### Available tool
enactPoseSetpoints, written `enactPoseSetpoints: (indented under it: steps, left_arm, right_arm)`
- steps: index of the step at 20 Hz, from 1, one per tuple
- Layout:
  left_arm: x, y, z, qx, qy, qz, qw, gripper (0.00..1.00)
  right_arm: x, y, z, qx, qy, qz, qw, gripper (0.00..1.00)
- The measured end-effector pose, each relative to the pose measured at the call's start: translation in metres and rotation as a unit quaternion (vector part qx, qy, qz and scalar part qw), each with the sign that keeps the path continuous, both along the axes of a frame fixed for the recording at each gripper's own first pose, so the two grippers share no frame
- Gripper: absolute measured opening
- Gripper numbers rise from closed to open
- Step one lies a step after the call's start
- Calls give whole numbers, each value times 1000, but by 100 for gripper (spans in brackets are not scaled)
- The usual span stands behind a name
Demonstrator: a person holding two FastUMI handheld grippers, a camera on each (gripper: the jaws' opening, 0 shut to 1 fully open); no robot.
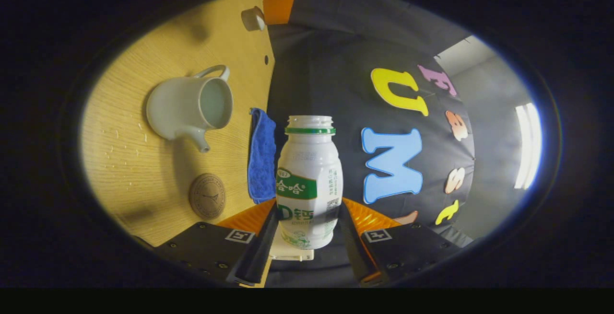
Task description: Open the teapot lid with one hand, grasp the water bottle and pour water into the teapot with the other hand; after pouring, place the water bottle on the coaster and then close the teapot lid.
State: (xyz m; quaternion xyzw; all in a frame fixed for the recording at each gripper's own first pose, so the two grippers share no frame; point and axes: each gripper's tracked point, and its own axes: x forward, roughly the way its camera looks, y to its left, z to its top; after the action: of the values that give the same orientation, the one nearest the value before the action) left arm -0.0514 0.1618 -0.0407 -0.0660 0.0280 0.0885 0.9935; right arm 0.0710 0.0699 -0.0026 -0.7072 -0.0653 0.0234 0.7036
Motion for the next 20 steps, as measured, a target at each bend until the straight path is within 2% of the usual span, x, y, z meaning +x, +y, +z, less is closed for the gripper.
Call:
enactPoseSetpoints:
  steps: [2,3,4,5,7,8,20]
  left_arm:
    - [0,1,0,0,0,0,1000,100]
    - [0,-1,-1,0,0,-1,1000,9]
    - [0,-1,-1,0,0,-1,1000,9]
    - [0,-1,-1,0,0,-1,1000,100]
    - [1,0,-1,0,0,-1,1000,100]
    - [0,-1,-1,0,0,-1,1000,9]
    - [2,-2,-4,-4,1,-5,1000,9]
  right_arm:
    - [1,0,0,-13,-5,2,1000,68]
    - [2,0,0,-17,-5,3,1000,68]
    - [2,0,-1,-21,-4,3,1000,68]
    - [3,1,0,-27,-4,4,1000,68]
    - [3,1,0,-37,-6,5,999,68]
    - [3,0,1,-41,-7,5,999,68]
    - [1,8,6,-76,-21,20,997,68]
